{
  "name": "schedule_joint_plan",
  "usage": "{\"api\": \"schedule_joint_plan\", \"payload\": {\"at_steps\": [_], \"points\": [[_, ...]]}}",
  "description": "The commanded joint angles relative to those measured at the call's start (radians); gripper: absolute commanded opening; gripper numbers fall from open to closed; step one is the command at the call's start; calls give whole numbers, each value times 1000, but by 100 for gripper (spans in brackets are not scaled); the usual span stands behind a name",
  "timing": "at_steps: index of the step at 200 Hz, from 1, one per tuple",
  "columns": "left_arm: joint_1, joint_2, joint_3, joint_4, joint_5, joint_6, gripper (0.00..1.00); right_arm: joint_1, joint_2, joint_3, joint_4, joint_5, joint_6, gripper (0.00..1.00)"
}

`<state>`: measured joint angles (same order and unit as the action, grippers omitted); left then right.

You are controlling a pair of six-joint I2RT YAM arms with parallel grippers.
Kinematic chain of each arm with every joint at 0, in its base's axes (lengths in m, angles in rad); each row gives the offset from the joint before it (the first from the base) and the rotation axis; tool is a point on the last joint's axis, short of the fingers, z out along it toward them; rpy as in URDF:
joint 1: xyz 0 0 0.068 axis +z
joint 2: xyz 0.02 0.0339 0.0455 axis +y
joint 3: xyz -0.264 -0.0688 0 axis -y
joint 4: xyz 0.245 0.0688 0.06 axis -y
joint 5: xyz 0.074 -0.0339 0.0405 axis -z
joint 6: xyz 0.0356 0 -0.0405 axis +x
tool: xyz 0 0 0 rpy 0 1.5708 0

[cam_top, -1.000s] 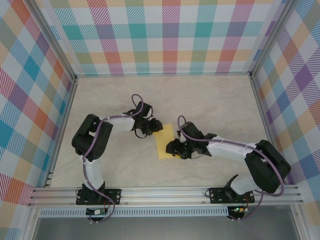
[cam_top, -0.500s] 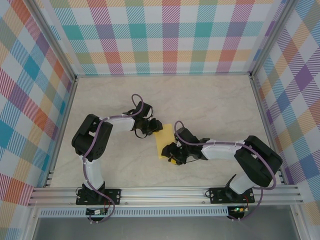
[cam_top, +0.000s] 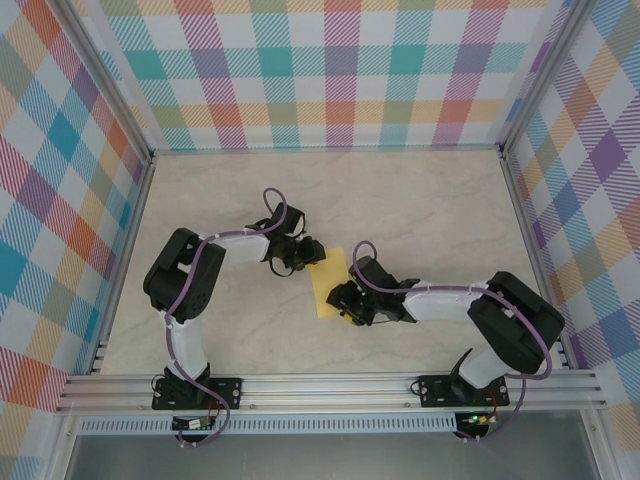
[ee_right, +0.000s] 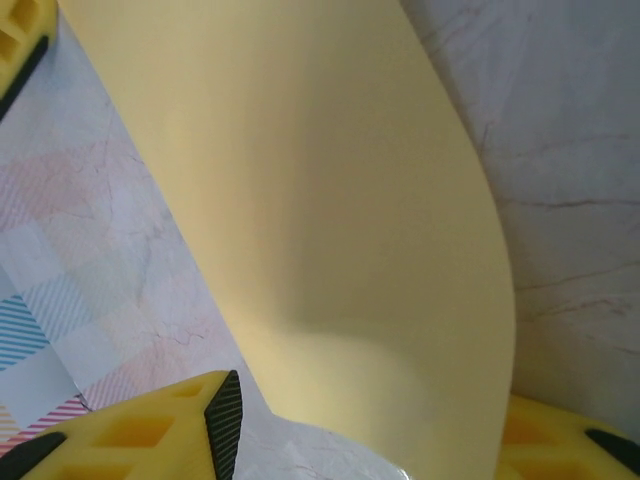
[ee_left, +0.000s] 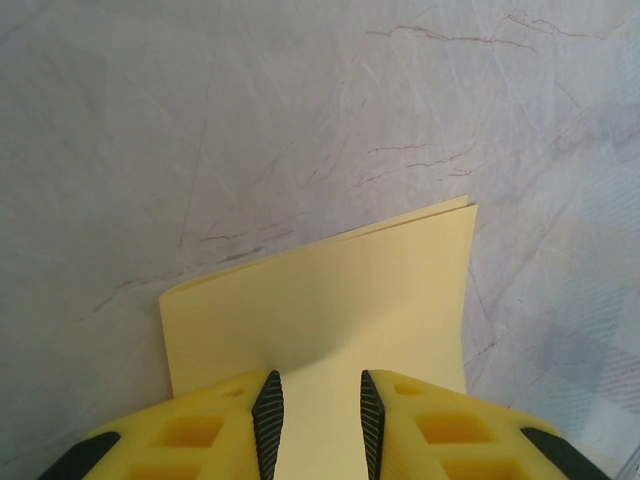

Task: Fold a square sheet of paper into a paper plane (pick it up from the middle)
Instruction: Third fold the triangle at the center of the table.

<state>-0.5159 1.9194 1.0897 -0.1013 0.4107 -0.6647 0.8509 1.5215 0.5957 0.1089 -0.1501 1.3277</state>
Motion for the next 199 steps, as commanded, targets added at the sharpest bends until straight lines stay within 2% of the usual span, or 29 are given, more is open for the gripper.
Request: {"api": "schedule_joint_plan", "payload": {"at_steps": [1, 42, 83, 125, 181, 199], "points": [[-9, 26, -36, -77, -12, 2, 30, -6, -14, -17, 50, 39, 16, 49], [-11, 28, -36, -77, -9, 5, 30, -22, -69, -5, -33, 86, -49, 51], [-10, 24, -39, -71, -4, 9, 30, -87, -32, 22, -20, -13, -159, 51], [-9, 22, -40, -68, 5, 24, 31, -153, 55, 116, -15, -171, -322, 51], [-10, 16, -39, -71, 7, 32, 31, -236, 125, 212, -132, -228, -488, 47], [-10, 15, -39, -71, 10, 33, 31, -264, 148, 227, -136, -276, -520, 42]]}}
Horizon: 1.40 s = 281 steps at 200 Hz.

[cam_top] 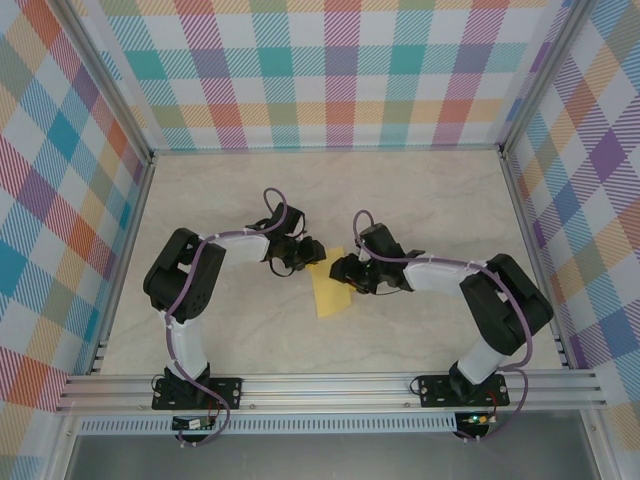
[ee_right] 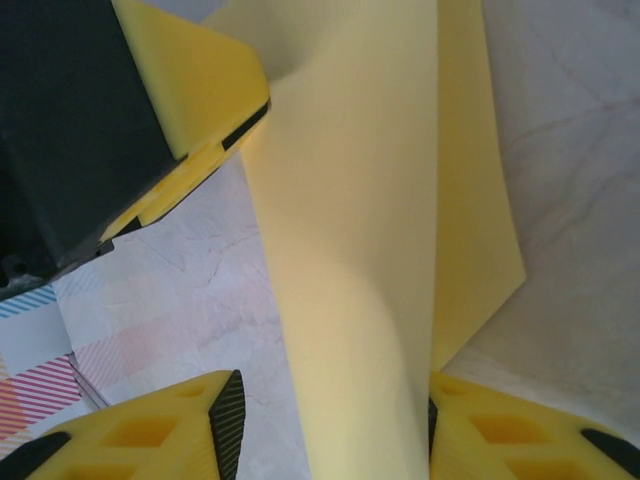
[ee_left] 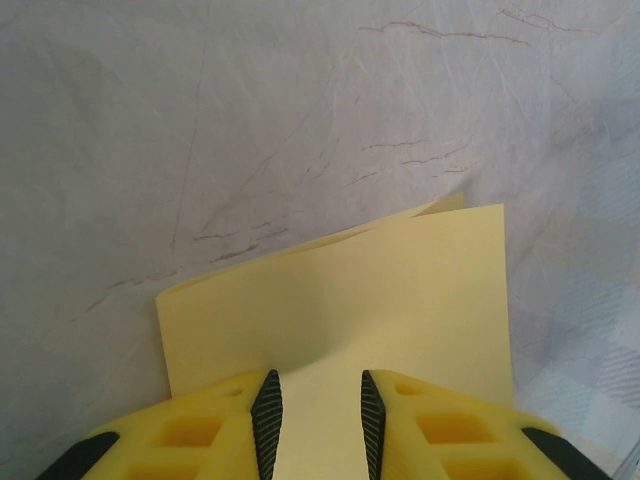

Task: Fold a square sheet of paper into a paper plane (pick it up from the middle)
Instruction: Third fold the triangle at the center of the table.

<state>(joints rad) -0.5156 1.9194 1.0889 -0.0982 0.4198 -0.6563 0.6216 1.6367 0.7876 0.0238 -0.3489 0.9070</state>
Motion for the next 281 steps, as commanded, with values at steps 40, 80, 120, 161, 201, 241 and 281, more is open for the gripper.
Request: {"api": "schedule_joint_plan", "payload": {"at_steps": [40, 80, 120, 161, 201, 241, 281], "points": [[-14, -1, -36, -55, 22, 37, 32, -50, 90, 59, -45, -142, -141, 26], [-18, -59, -30, -64, 20, 54, 36, -52, 94, 44, -19, -125, -110, 11], [-27, -211, -83, -73, -47, 69, 47, -52, 54, -60, 164, -100, 117, 6], [-110, -408, -203, -71, -142, 162, 57, -45, -6, -105, 140, -15, 252, 9], [-314, -548, -293, -115, -334, 272, 61, -45, 5, -91, 126, -55, 252, 15], [-519, -556, -281, -171, -536, 336, 63, -46, -3, -56, 72, -80, 207, 23], [-678, -410, -180, -264, -710, 387, 65, -46, -2, -29, 52, -105, 188, 22]]}}
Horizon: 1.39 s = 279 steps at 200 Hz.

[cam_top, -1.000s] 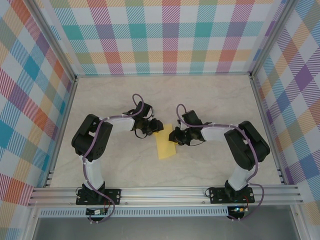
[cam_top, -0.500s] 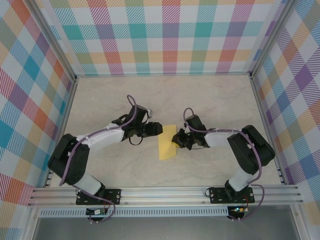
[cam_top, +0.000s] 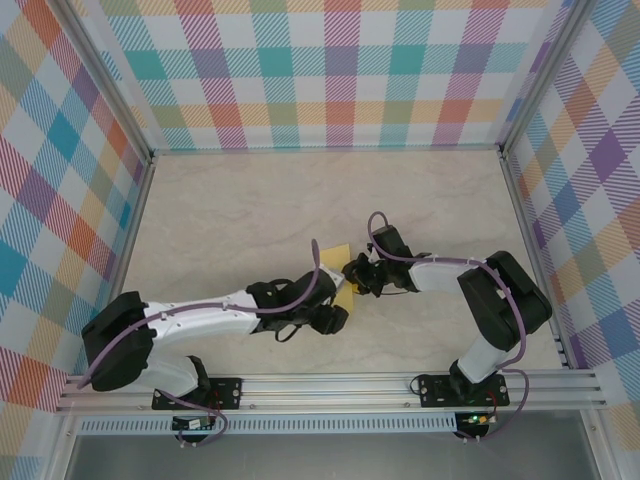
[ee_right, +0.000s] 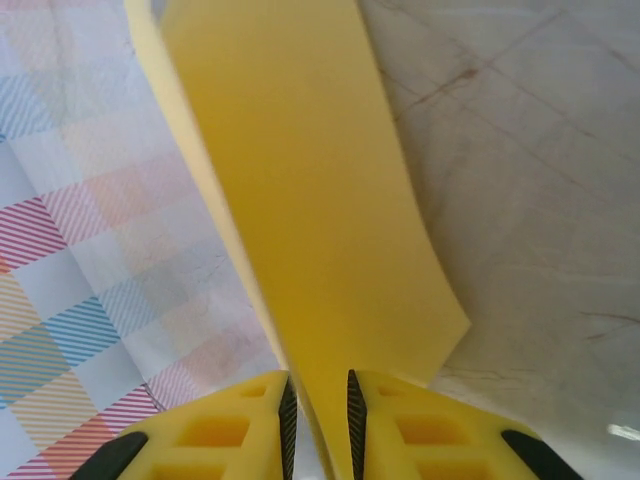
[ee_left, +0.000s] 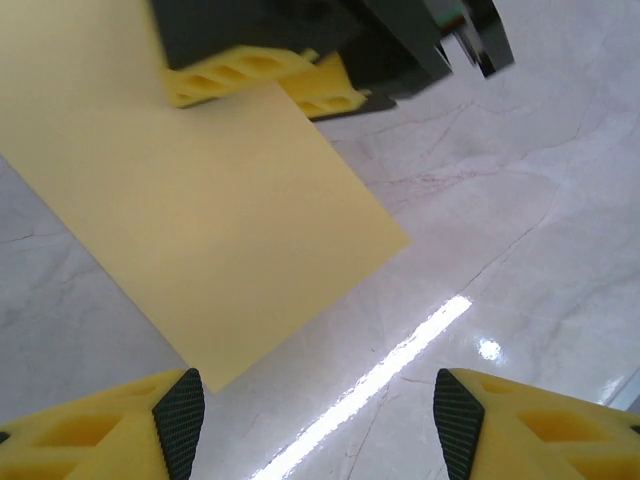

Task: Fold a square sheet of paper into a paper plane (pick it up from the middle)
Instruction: Third fold the triangle at the center of the table.

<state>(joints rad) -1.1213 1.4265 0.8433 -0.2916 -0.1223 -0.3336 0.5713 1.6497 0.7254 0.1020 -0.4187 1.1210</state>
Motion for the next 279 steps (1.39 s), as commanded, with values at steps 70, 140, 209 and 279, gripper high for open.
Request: {"api": "schedule_joint_plan", "payload": {"at_steps": [70, 140, 209, 279], "points": [[-165, 297, 212, -93, -427, 94, 66, 3, -6, 51, -42, -49, -35, 22], [-165, 304, 211, -73, -442, 109, 20, -4, -7, 53, -77, -37, -58, 22], [-122, 228, 174, -51, -333, 99, 0, -7, -36, 75, -167, -1, -122, 26], [121, 103, 37, 95, 194, 35, 0, -52, -156, 122, -398, 146, -275, 45]]}}
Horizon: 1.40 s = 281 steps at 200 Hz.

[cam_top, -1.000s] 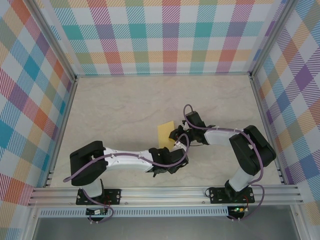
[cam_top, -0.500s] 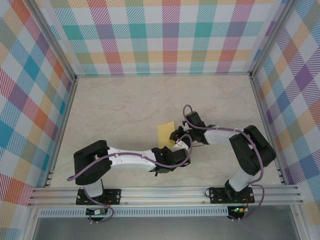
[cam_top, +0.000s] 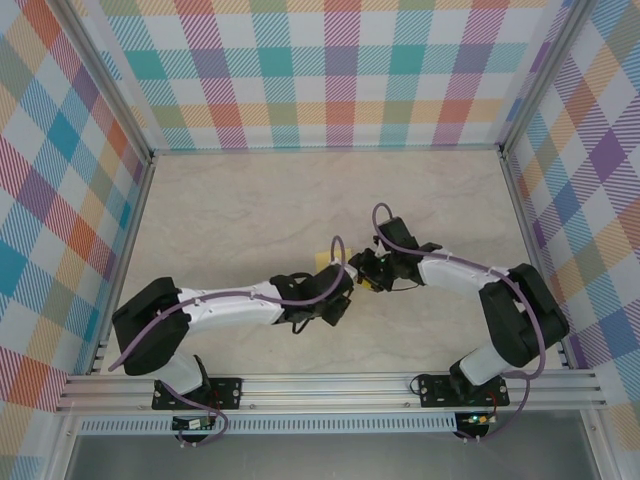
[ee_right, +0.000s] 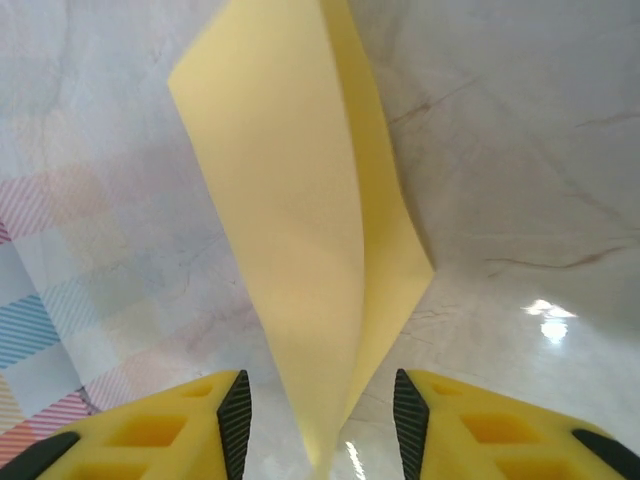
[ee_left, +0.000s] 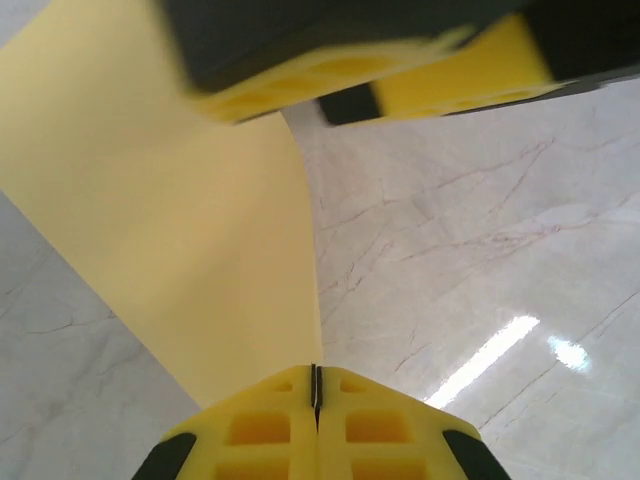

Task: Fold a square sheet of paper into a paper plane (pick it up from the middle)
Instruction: Third fold the triangle at the center of the table.

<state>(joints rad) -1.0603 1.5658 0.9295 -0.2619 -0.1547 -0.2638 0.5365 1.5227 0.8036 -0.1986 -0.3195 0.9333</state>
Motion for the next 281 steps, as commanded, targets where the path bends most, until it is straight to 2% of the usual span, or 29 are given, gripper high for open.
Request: {"api": "schedule_joint_plan", "payload": {"at_steps": [1, 18, 58, 85, 150, 233, 281], "points": [[64, -36, -51, 67, 231, -36, 0, -18, -28, 46, -99, 47, -89, 45], [119, -34, -70, 90, 340, -43, 0, -20, -18, 70, -92, 15, -129, 42], [198, -33, -101, 122, 458, -62, 0, -19, 73, 162, -99, -68, -214, 24], [238, -40, -123, 133, 506, -75, 0, -18, 150, 223, -112, -106, -252, 20], [280, -35, -123, 124, 561, -76, 0, -16, 334, 334, -140, -136, -300, 18], [323, 1, -92, 91, 615, -57, 0, -4, 467, 414, -269, -21, -431, 16], [349, 54, -49, 46, 605, -46, 0, 3, 478, 425, -300, 12, -506, 14]]}}
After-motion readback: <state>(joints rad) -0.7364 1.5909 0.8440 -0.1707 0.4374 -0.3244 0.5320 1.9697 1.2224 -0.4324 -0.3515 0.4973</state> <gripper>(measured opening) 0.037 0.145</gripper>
